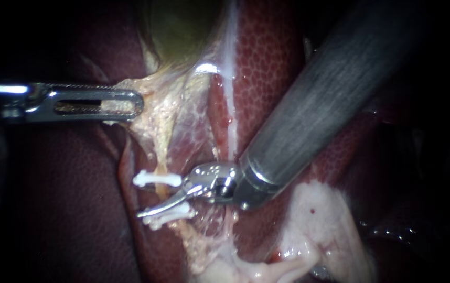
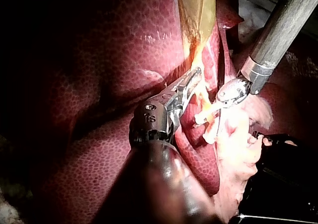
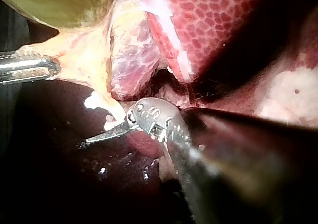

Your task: Go to the cutting position left tube

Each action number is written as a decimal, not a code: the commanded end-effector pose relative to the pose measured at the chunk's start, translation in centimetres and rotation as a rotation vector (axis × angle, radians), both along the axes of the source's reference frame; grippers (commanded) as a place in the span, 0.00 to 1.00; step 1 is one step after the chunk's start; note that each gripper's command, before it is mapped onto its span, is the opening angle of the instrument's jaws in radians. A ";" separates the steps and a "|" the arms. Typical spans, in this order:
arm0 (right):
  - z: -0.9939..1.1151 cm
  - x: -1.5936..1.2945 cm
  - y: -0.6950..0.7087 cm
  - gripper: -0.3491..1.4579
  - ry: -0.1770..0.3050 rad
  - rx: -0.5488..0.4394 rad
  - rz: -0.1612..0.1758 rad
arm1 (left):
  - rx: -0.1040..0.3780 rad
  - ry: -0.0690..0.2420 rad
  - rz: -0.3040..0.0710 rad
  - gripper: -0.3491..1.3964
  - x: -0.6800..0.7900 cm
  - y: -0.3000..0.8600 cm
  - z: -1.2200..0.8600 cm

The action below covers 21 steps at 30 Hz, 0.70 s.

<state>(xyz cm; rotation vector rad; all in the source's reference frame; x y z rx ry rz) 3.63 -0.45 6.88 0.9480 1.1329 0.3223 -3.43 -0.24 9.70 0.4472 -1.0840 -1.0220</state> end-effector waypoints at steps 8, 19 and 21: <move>0.03 0.09 -0.02 0.95 -0.002 -0.002 0.003 | 0.000 0.000 0.000 0.00 0.00 0.00 0.00; 0.04 0.10 -0.01 0.95 -0.002 -0.003 0.003 | 0.000 0.000 0.000 0.00 0.00 0.00 0.00; 0.04 0.10 -0.01 0.95 -0.002 -0.003 0.003 | 0.000 0.000 0.000 0.00 0.00 0.00 0.00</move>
